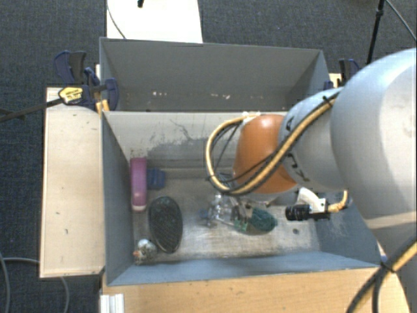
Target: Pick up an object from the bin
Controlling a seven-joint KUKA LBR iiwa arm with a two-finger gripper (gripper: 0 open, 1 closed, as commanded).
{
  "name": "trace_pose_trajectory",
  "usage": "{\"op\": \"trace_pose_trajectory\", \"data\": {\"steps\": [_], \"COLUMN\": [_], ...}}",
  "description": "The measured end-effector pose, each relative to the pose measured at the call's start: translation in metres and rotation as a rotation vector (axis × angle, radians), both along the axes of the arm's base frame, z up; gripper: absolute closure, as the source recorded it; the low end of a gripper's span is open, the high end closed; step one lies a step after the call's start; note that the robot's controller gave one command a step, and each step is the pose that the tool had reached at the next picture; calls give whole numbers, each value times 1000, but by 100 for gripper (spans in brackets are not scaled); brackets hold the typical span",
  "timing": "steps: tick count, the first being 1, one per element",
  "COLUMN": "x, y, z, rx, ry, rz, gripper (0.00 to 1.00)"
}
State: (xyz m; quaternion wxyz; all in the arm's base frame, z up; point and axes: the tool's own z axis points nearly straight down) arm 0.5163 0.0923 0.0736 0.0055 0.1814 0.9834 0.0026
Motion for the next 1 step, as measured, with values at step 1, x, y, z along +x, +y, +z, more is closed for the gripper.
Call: {"op": "trace_pose_trajectory", "data": {"steps": [1], "x": [-12], "y": [24], "z": [154], "rx": [-2], "ry": [2], "rz": [160], "gripper": [100]}}
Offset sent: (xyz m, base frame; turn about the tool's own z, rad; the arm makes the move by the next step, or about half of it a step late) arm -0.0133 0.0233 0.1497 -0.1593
